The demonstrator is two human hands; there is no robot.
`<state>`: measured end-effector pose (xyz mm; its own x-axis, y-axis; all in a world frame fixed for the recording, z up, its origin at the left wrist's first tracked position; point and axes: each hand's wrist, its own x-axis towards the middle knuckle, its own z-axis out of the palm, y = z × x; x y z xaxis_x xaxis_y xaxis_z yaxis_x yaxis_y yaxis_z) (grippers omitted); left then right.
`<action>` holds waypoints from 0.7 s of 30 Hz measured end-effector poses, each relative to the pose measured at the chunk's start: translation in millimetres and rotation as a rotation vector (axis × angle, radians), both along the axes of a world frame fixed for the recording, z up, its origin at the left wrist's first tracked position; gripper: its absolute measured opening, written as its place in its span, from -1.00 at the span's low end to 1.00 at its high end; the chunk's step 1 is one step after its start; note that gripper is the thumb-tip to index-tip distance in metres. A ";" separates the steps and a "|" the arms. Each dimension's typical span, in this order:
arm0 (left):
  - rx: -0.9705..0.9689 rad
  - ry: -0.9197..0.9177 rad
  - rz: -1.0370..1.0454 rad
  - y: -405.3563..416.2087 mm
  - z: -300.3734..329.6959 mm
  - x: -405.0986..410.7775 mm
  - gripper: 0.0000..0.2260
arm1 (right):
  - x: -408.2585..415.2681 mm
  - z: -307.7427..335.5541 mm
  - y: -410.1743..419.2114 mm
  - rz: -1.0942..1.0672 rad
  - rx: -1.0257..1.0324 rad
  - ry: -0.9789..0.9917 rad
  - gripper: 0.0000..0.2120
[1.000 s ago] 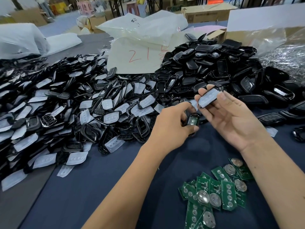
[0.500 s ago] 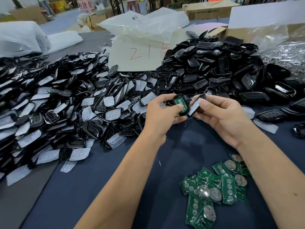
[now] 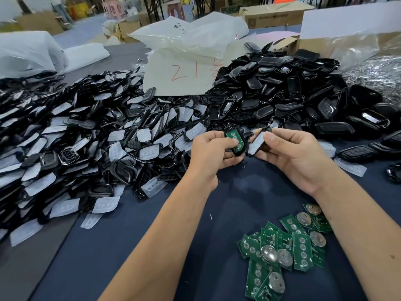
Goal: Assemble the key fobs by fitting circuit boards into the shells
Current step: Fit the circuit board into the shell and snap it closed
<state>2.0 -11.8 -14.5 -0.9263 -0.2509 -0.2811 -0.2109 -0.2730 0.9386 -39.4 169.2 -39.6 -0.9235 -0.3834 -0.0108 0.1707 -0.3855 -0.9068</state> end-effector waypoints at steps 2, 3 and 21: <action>-0.017 -0.001 0.007 0.6 -1.0 0.0 -0.93 | 0.4 0.2 -0.1 0.003 -0.004 0.001 -0.69; -0.031 -0.002 0.011 0.9 -2.0 0.2 -0.92 | 0.5 0.2 -0.3 0.002 -0.004 0.002 -0.69; -0.336 0.172 0.054 7.0 -17.9 -0.6 -0.93 | 3.6 0.6 -10.3 -0.175 0.129 0.029 -0.65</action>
